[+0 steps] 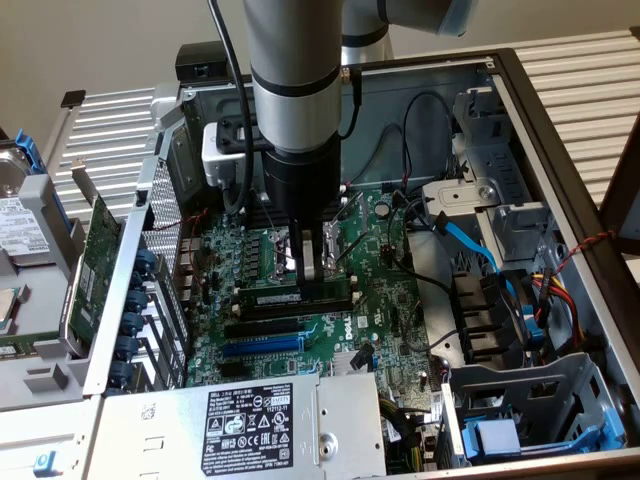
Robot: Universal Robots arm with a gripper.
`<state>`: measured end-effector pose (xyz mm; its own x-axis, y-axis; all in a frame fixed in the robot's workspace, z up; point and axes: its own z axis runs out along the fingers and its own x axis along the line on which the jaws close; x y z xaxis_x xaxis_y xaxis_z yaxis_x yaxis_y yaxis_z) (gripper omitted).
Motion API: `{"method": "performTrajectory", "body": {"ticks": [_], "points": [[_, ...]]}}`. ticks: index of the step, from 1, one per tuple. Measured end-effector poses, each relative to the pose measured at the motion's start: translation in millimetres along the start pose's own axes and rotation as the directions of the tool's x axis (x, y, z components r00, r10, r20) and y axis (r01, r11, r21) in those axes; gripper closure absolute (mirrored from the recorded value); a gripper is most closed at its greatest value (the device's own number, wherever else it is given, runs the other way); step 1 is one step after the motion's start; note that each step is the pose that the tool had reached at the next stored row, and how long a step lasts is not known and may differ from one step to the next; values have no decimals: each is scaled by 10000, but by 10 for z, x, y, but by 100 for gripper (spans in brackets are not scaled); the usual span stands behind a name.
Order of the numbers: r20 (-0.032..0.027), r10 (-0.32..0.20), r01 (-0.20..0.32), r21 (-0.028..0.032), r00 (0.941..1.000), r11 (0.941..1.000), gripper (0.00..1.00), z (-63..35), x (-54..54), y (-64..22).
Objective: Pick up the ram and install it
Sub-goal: 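Insert the ram into the slot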
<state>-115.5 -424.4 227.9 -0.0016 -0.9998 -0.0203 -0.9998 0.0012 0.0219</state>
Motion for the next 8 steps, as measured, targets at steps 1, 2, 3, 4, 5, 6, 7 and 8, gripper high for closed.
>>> {"method": "performTrajectory", "body": {"ticks": [1, 2, 3, 4, 5, 6, 7, 8], "points": [[1, 0, 0, 5, 10000, 10000, 87, 0, 0, 0], [1, 0, 0, 13, 10000, 10000, 87, 1, -1, 0], [2, 1, -1, 19, 10000, 10000, 87, 1, -1, 0], [0, 1, -1, 30, 10000, 10000, 87, 0, -1, 1], [-1, 1, -1, 41, 10000, 10000, 87, 0, -1, 1], [0, 0, 0, 51, 10000, 10000, 87, 0, -1, 0], [1, -1, 1, 59, 10000, 10000, 87, 0, -1, 0], [0, -1, 1, 69, 10000, 10000, 87, 0, -1, 0]]}}
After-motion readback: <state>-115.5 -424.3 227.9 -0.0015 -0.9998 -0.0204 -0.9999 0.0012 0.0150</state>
